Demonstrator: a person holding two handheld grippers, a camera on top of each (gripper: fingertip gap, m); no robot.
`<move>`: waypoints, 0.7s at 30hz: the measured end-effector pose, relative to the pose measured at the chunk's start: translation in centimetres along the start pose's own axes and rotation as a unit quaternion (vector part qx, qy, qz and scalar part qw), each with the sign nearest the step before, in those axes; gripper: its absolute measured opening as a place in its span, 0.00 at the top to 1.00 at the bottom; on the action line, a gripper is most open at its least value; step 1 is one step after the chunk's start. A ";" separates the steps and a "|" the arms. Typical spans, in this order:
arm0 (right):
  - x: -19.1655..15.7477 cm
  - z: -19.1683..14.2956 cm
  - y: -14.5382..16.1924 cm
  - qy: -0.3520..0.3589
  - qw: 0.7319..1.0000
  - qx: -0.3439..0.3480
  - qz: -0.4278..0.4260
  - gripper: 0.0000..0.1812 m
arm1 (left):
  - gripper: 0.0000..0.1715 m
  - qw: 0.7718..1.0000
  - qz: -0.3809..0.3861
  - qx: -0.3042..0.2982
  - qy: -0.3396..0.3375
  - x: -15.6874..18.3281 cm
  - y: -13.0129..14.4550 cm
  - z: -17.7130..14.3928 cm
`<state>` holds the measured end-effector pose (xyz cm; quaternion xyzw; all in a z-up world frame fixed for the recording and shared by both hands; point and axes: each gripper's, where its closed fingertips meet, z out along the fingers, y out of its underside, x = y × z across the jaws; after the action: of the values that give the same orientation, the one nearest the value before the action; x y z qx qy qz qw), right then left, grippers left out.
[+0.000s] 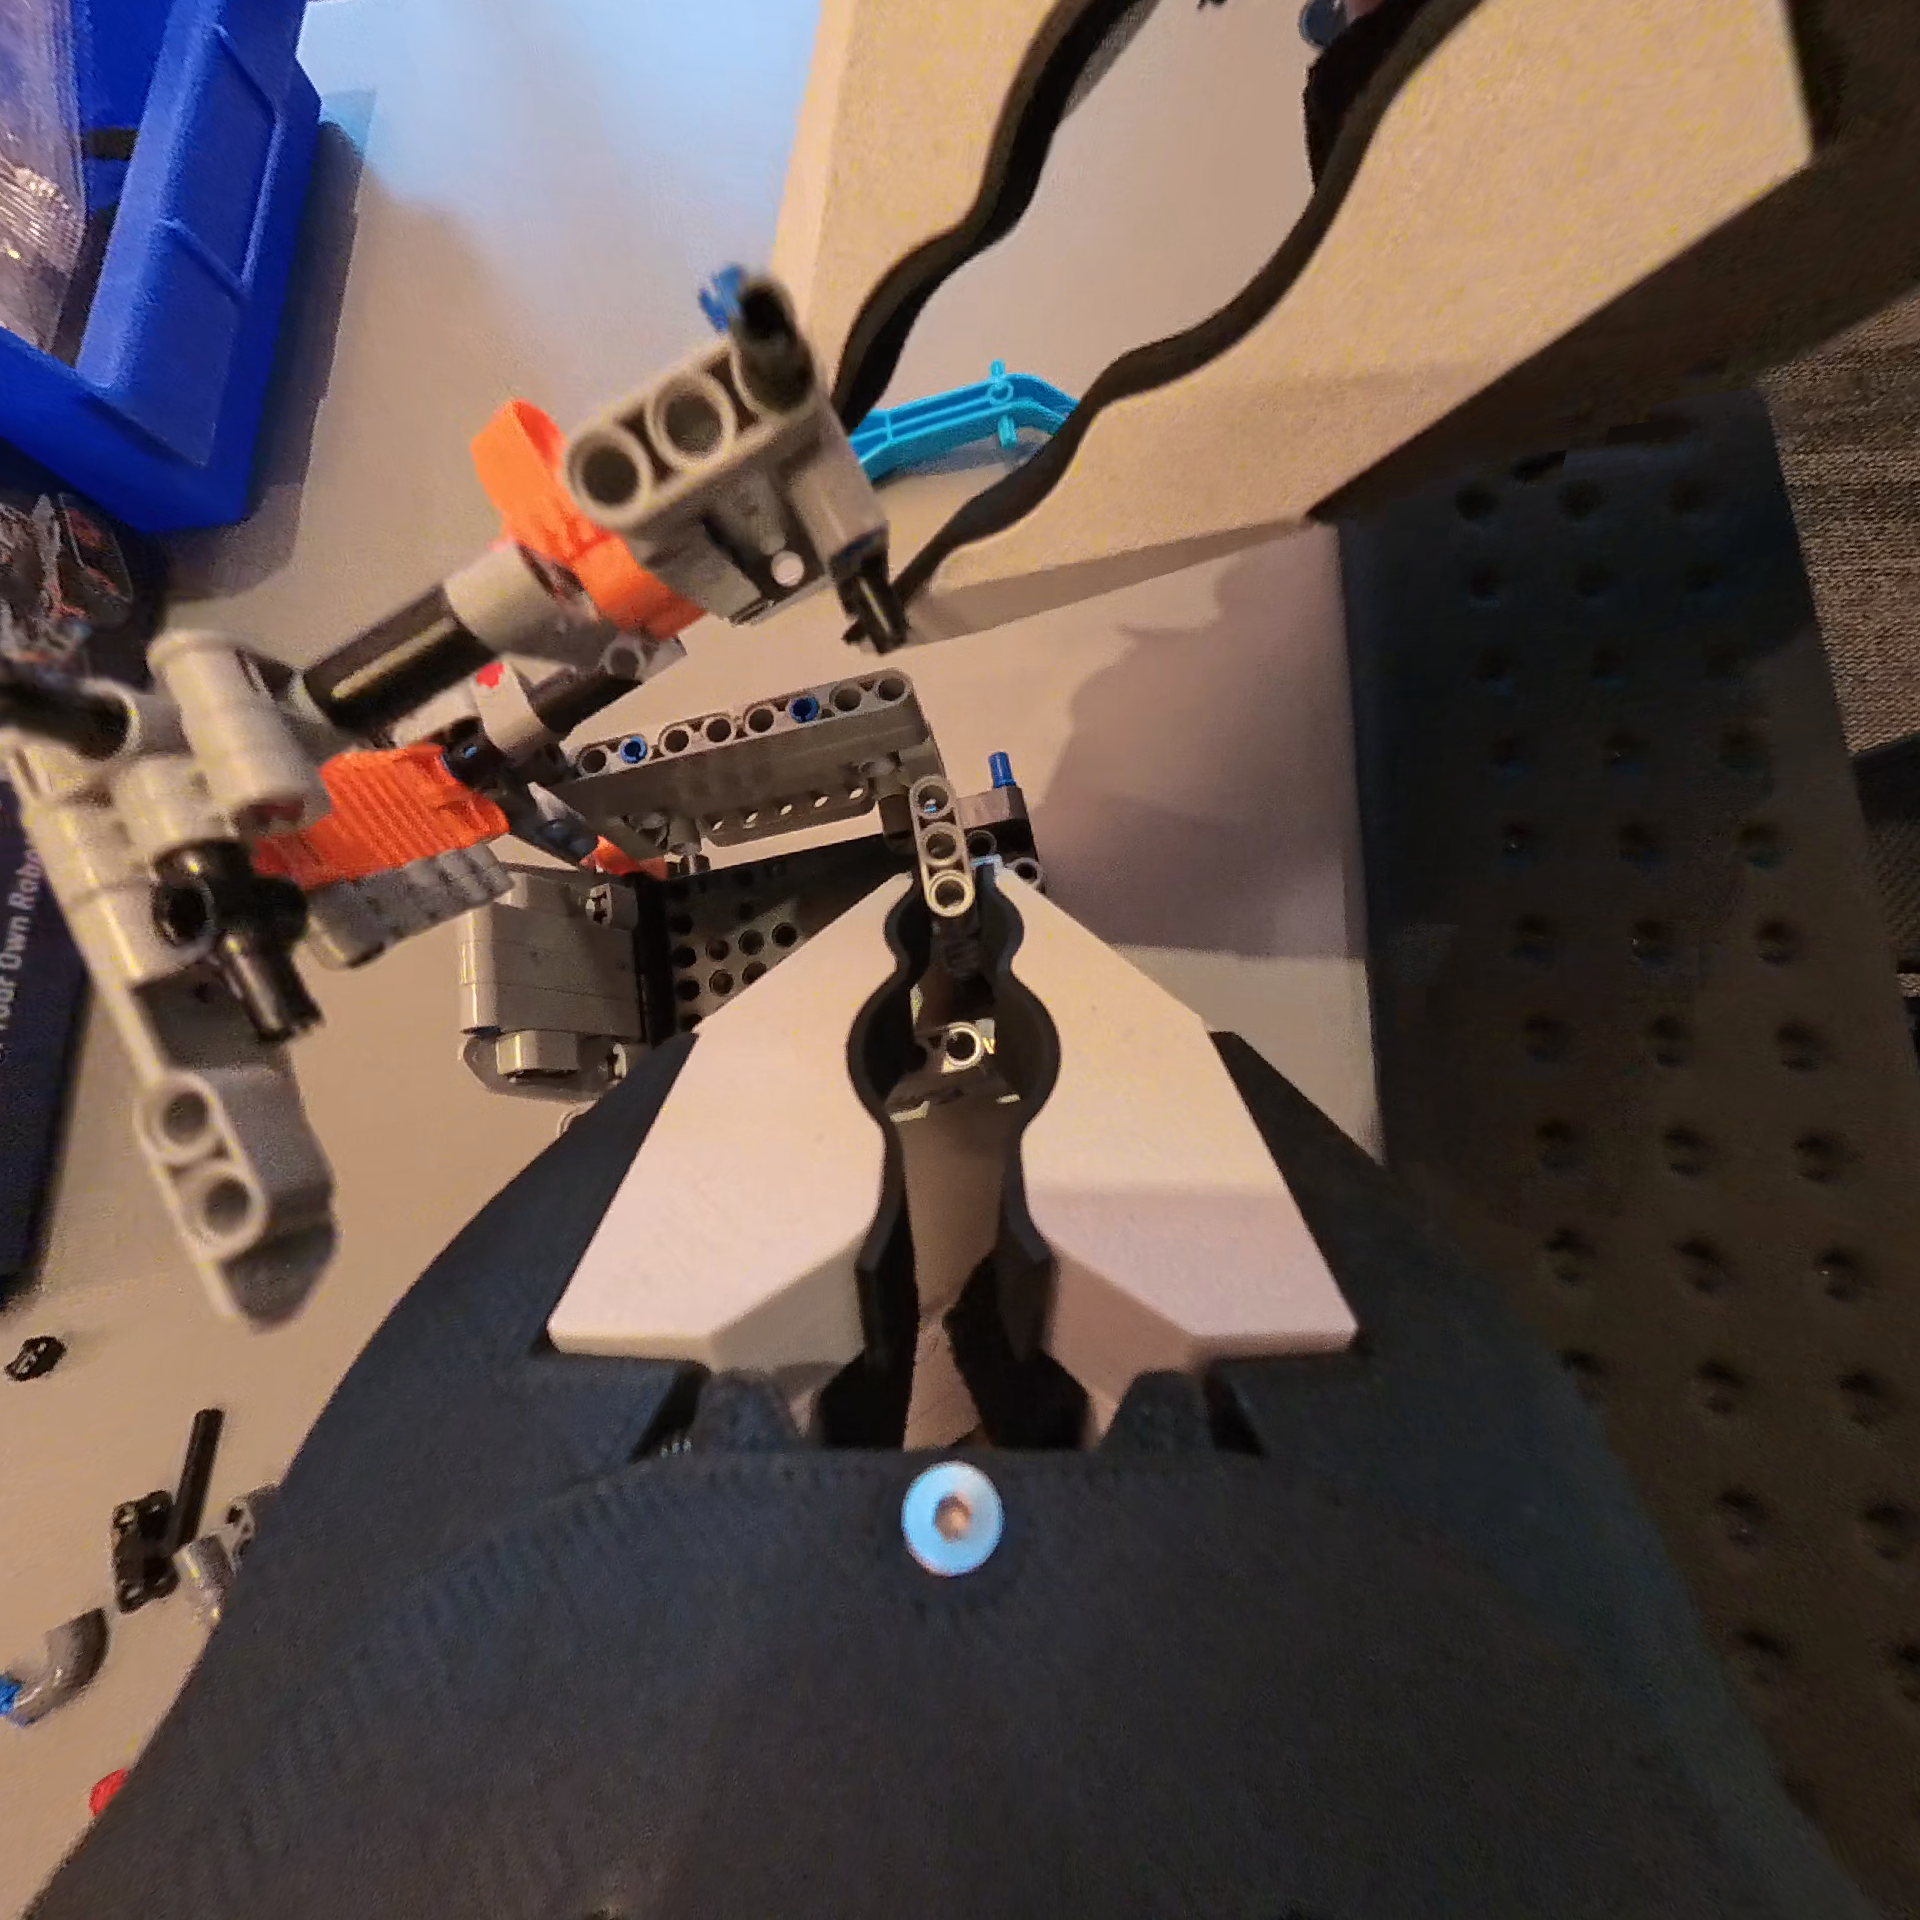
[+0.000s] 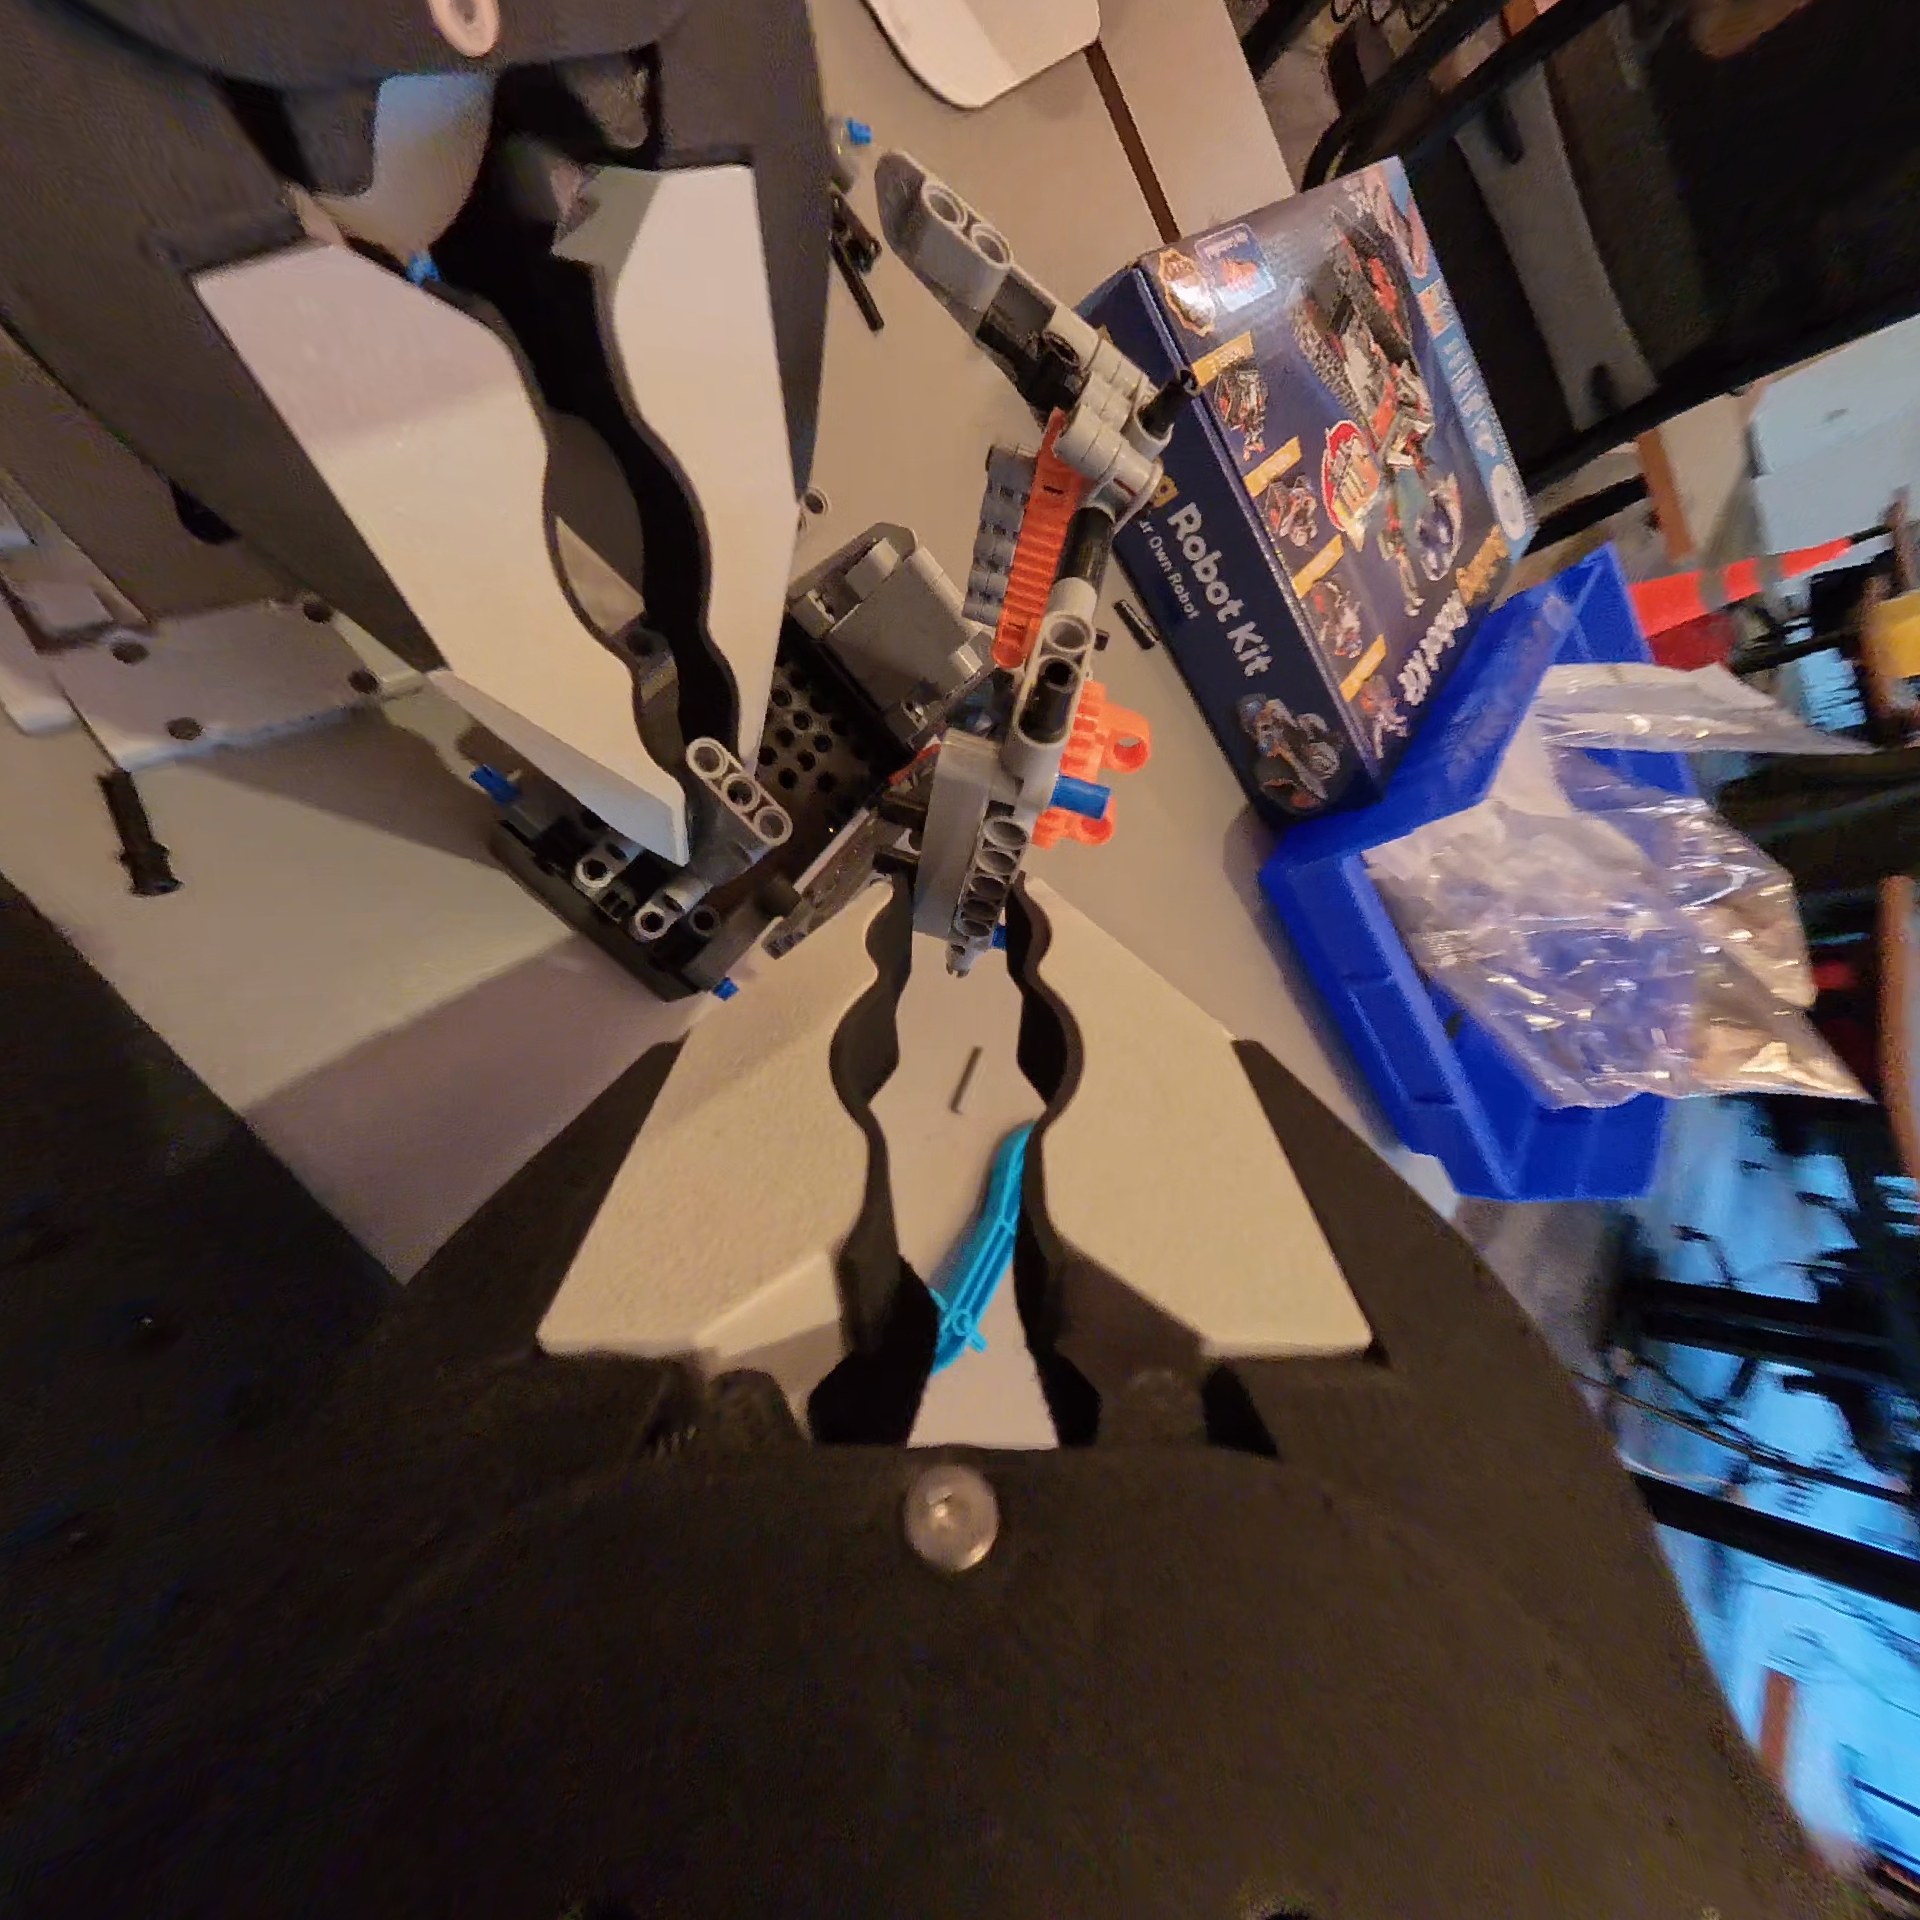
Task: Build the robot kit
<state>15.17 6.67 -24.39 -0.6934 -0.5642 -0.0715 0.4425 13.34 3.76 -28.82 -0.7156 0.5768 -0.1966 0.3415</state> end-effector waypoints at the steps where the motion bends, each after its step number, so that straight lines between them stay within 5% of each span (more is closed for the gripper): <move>1: 0.0 0.1 0.0 0.014 1.000 -0.007 -0.018 0.91 | 0.97 1.000 0.001 0.001 -0.002 0.0 0.0 0.0; 9: -1.2 -0.7 -0.1 -0.033 0.999 0.027 0.024 0.81 | 0.83 0.999 -0.002 0.035 0.006 0.5 0.1 -3.1; 14: -0.2 -3.7 -2.7 -0.113 0.987 0.093 0.071 0.80 | 0.78 0.996 -0.046 0.074 -0.026 -3.3 1.8 -7.7; 18: 1.4 -3.1 -6.2 -0.161 0.972 0.103 0.135 0.79 | 0.72 0.993 -0.098 0.063 0.006 -6.1 3.4 -7.1; 21: 1.4 -0.2 -6.5 -0.178 0.970 0.043 0.162 0.76 | 0.67 0.992 -0.107 0.037 0.049 -6.5 4.4 -5.3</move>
<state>10.24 7.32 -19.99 -0.7571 -0.5169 0.1498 0.3704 5.08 8.22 -27.57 -0.7496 0.5054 -0.2884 0.3156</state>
